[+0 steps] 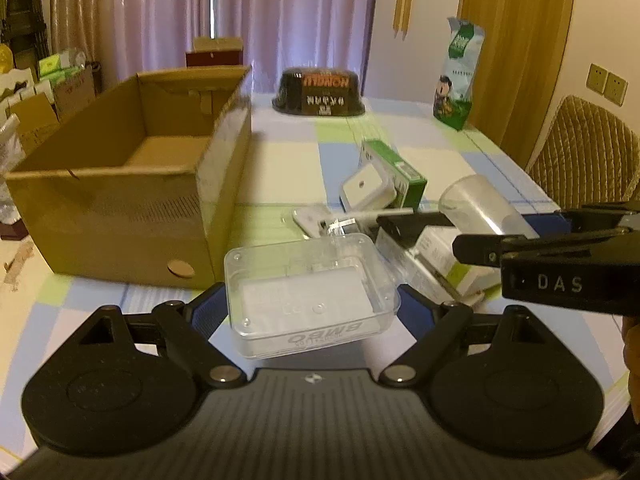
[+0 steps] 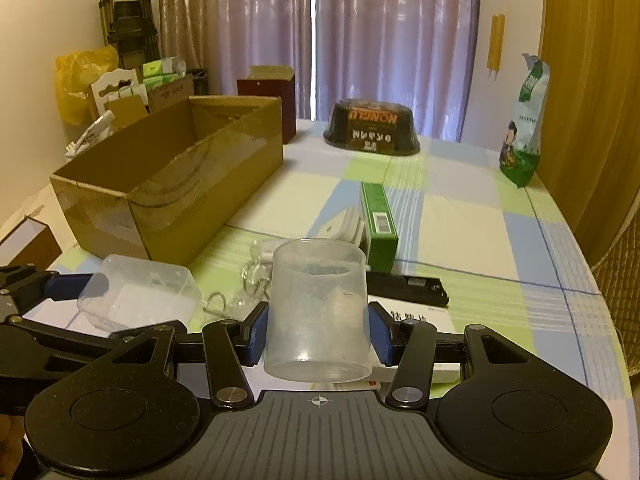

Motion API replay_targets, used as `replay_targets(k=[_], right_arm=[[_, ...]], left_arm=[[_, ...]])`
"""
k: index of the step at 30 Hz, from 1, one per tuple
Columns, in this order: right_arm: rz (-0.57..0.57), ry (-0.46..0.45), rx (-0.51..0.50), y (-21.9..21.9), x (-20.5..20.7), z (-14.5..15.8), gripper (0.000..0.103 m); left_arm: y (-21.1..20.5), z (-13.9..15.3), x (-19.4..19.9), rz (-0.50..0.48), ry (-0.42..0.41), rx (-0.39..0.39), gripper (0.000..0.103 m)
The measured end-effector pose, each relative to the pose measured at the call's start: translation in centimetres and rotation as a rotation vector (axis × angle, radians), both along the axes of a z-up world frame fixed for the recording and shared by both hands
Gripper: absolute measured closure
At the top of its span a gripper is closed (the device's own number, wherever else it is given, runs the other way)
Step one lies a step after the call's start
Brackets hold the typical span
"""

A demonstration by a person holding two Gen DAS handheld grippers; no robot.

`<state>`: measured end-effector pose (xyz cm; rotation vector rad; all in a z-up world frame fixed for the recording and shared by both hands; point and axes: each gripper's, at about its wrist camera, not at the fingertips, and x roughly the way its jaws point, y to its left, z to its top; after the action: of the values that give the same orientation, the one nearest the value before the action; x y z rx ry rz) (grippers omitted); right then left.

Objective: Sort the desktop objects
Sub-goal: 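Carry the clear box into the cardboard box and open the left tool while the right tool carries the cup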

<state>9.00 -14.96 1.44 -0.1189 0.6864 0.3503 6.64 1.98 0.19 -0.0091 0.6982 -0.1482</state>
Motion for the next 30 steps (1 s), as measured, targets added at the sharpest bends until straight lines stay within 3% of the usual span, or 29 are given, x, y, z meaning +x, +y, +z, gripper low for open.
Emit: replay_targets(k=[20,30], right_arm=[[0.073,-0.093,0.041,3.3,-1.9,5.3,0.052],[0.136,-0.080,0.078,6.5,-0.5,6.5,0.052]], left_arm=[[3.4,6.7,-2.4,0.074,-0.126,0.011,0.017],[6.4,8.7,-2.4,0.112,-0.155,0.026,0.016]])
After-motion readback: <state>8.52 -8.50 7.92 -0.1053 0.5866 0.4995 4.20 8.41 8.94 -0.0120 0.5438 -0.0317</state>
